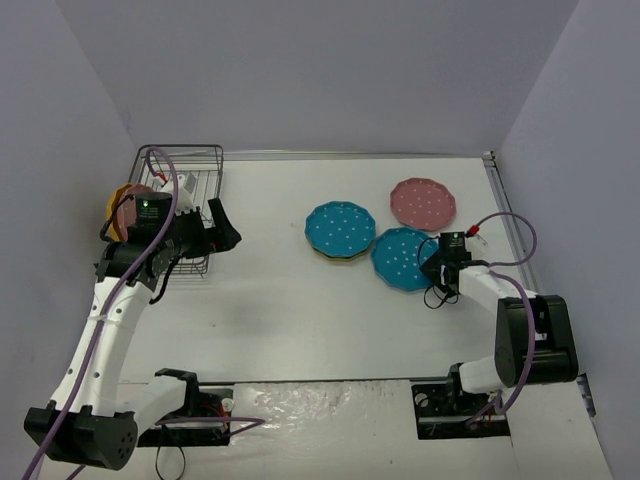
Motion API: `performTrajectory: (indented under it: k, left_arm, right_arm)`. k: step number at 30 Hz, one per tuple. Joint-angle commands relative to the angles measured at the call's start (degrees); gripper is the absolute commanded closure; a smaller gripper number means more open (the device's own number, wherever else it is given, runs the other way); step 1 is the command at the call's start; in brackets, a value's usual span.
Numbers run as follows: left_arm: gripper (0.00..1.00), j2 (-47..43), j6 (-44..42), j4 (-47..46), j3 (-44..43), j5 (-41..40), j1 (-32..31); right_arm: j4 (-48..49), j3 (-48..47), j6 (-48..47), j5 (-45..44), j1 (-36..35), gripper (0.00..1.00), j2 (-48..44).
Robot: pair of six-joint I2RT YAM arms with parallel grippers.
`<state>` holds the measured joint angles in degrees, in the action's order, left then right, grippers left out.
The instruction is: Load the plates into the dish rack
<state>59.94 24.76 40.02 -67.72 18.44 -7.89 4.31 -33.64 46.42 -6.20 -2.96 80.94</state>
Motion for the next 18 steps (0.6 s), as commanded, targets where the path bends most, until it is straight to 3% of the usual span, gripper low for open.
performTrajectory:
  k: [1,7,13,18]
  left_arm:
    - [0.03,0.12,1.64,-3.78,-2.12,0.46,-0.61]
    - [0.03,1.23,3.18,-5.3,-2.15,0.99,-2.21]
    - [0.03,2.59,6.88,-9.33,-2.21,1.13,-6.84]
    - [0.03,5.37,9.95,-12.78,-1.86,-0.12,-12.21]
  right_arm:
    - [-3.35,1.31,1.13,-0.83,0.45,0.66,2.36]
    - [-5.79,1.21,1.05,0.65,0.67,0.99,1.6]
    - [-11.89,-1.52,-0.34,0.71,1.24,1.0,-6.83]
    - [-13.1,-2.6,-2.23,7.55,1.69,1.0,-12.55]
